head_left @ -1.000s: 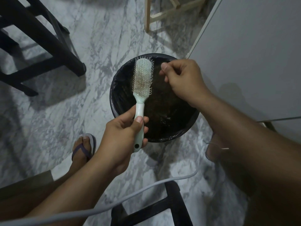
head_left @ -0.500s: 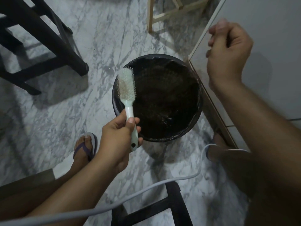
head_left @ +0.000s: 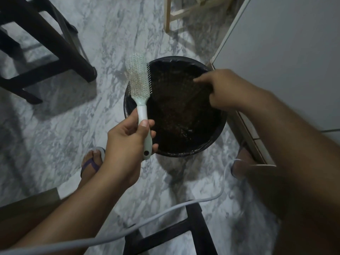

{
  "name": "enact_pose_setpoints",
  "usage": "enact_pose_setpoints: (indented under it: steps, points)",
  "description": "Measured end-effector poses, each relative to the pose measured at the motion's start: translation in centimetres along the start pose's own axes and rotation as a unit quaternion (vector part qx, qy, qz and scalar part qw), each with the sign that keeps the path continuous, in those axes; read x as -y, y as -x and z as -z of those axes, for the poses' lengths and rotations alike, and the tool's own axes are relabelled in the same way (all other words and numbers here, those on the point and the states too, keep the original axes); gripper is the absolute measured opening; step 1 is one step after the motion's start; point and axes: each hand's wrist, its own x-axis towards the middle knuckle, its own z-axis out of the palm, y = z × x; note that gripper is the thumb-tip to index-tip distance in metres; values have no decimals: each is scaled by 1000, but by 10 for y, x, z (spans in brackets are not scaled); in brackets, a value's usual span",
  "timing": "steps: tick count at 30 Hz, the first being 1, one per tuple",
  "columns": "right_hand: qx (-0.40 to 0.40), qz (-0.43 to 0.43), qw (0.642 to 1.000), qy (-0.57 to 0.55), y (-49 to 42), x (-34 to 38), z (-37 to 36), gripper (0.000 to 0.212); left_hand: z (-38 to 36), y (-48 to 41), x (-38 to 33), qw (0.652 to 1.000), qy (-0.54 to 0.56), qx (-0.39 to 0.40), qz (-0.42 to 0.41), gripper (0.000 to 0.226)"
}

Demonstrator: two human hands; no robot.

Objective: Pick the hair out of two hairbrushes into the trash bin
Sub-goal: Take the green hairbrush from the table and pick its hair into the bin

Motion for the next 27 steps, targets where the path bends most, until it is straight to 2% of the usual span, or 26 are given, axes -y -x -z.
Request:
enact_pose_setpoints:
  steps: [1, 2, 3, 4, 5, 6, 7, 8, 9, 11, 13, 15, 20, 24, 27]
  points:
    - [-23, 6, 1000, -8, 1, 0, 4, 75, 0, 0, 1, 1000, -3, 2, 0, 38]
    - [-47, 20, 996, -67, 1, 2, 7, 75, 0, 0, 2, 1000, -6, 6, 0, 38]
    - [-59, 35, 980, -186, 1, 7, 6, 75, 0, 1, 3, 1000, -9, 12, 1, 38]
    - [-51, 43, 940, -336, 2, 17, 3, 78, 0, 2, 3, 1000, -12, 20, 2, 39]
    - [-26, 46, 879, -474, 4, 27, -3, 80, -1, 4, 5, 999, -15, 29, 3, 39]
    - [13, 45, 822, -567, 3, 35, -11, 79, -1, 5, 6, 999, -17, 39, 3, 39]
    - [59, 51, 797, -599, 3, 41, -19, 73, -3, 6, 7, 999, -20, 47, 3, 39]
    - [95, 65, 804, -583, 4, 47, -24, 62, -4, 7, 9, 998, -23, 52, 4, 38]
    - [109, 80, 834, -535, 5, 51, -27, 46, -5, 7, 9, 998, -25, 54, 6, 38]
    - [53, 88, 887, -450, 1, 51, -29, 25, -5, 7, 9, 999, -22, 47, 7, 38]
    - [-28, 60, 905, -421, -7, 41, -31, 24, -2, 5, 7, 999, -16, 39, 2, 38]
    - [-67, 37, 910, -407, -13, 33, -34, 27, -1, 5, 4, 999, -13, 36, -7, 38]
    - [-52, -96, 883, -457, -24, 27, -66, 31, -7, 13, 4, 999, -3, 35, -22, 38]
    - [-55, -153, 949, -271, -28, -6, -91, 36, 2, 14, -14, 994, -8, 12, -104, 40]
    - [-37, -94, 977, -188, -22, -1, -91, 36, 9, 9, -20, 995, -11, 1, -100, 39]
